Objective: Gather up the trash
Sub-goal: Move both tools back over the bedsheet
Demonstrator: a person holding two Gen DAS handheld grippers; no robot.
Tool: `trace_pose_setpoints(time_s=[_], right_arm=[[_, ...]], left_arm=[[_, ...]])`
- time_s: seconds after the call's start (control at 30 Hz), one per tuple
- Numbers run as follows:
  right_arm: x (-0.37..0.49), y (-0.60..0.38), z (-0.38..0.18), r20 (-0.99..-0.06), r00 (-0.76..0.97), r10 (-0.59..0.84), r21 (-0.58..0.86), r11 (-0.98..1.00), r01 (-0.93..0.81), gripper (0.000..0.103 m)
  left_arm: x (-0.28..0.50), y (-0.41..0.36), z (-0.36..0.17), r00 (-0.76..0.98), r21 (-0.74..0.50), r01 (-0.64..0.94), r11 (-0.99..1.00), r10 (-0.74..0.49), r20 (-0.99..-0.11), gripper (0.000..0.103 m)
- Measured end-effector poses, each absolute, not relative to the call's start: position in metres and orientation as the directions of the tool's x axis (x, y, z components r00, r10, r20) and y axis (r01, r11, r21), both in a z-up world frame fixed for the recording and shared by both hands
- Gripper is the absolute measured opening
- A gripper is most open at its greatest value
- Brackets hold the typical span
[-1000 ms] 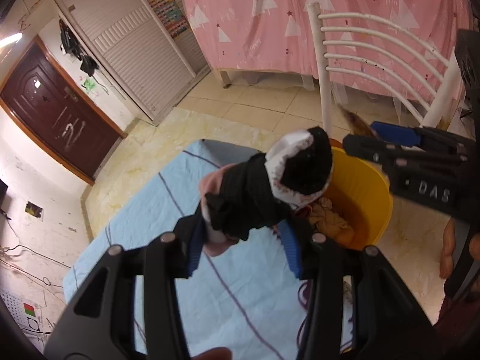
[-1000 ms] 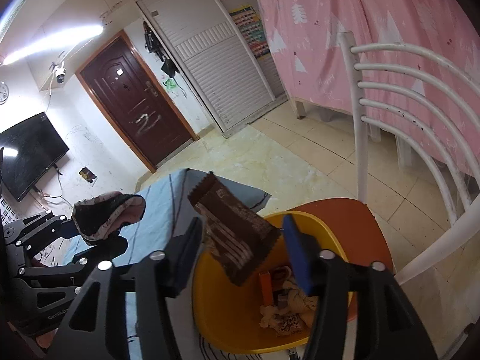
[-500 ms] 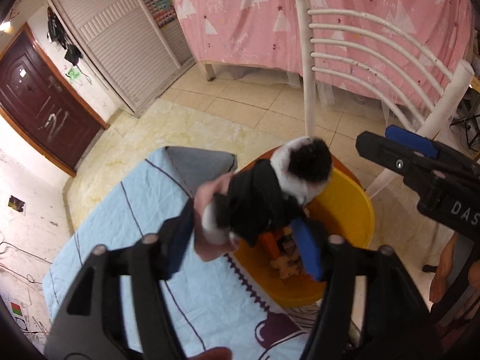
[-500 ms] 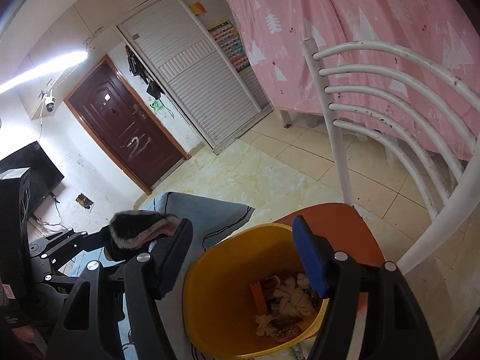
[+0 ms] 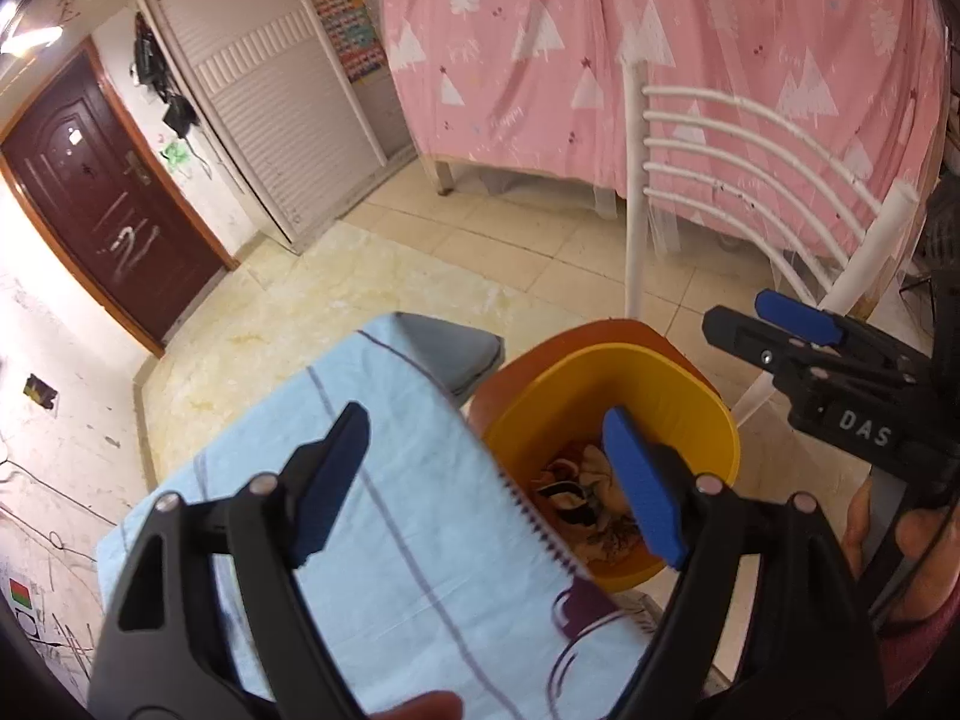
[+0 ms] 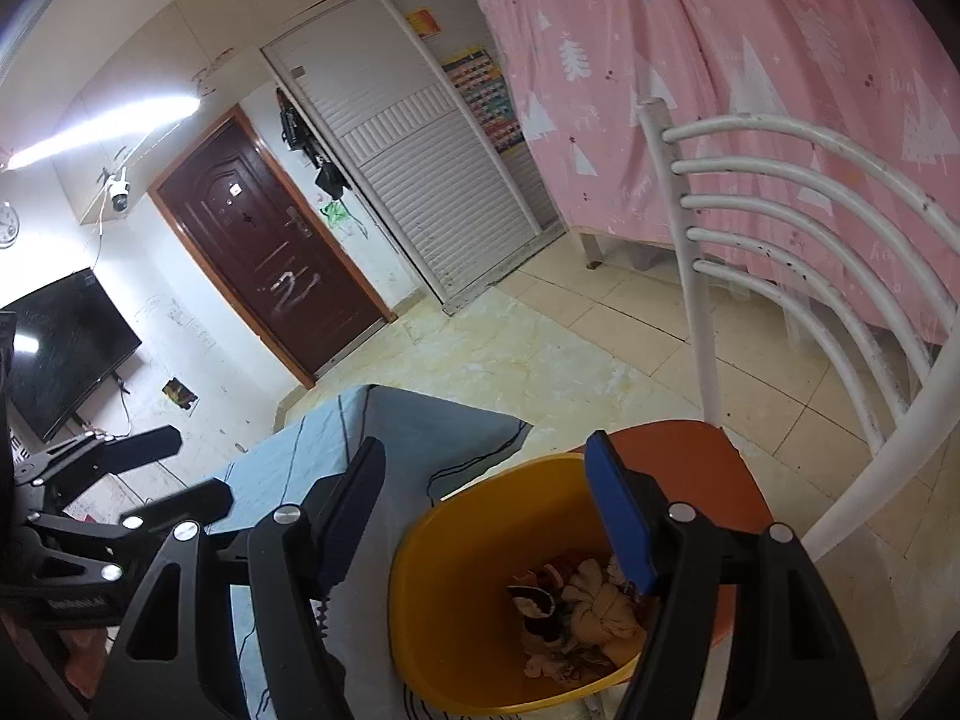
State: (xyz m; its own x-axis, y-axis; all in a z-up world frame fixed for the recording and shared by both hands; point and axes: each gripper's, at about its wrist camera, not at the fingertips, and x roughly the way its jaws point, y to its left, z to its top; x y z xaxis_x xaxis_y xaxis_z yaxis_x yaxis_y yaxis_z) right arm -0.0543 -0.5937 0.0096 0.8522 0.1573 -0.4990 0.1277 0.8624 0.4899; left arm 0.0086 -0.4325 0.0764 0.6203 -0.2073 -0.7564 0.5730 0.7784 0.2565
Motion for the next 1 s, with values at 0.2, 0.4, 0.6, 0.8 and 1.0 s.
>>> trace_pose_setpoints(time_s=[0.2, 0.4, 0.6, 0.8, 1.0], right_arm=[[-0.051, -0.567, 0.021, -0.494, 0.854, 0.164, 0.446, 0.891, 0.087, 0.063], [-0.054, -0.535, 0.036, -0.459, 0.869, 0.182, 0.4, 0.916, 0.019, 0.064], [-0.067, -0.505, 0.054, -0.401, 0.896, 0.192, 0.369, 0.929, -0.034, 0.072], [-0.078, -0.479, 0.069, -0.352, 0.914, 0.203, 0.342, 0.936, -0.076, 0.084], [-0.088, -0.445, 0.083, -0.308, 0.912, 0.27, 0.317, 0.933, -0.169, 0.093]], left_arm=[[-0.005, -0.385, 0.104, 0.67, 0.244, 0.526, 0.814, -0.221, -0.709, 0.08], [-0.016, -0.319, 0.136, 0.742, 0.248, 0.444, 0.861, -0.198, -0.641, 0.085], [-0.027, -0.244, 0.162, 0.812, 0.217, 0.327, 0.92, -0.156, -0.562, 0.09], [-0.035, -0.183, 0.168, 0.854, 0.185, 0.229, 0.956, -0.106, -0.51, 0.094], [-0.034, -0.128, 0.162, 0.861, 0.138, 0.166, 0.976, -0.075, -0.503, 0.096]])
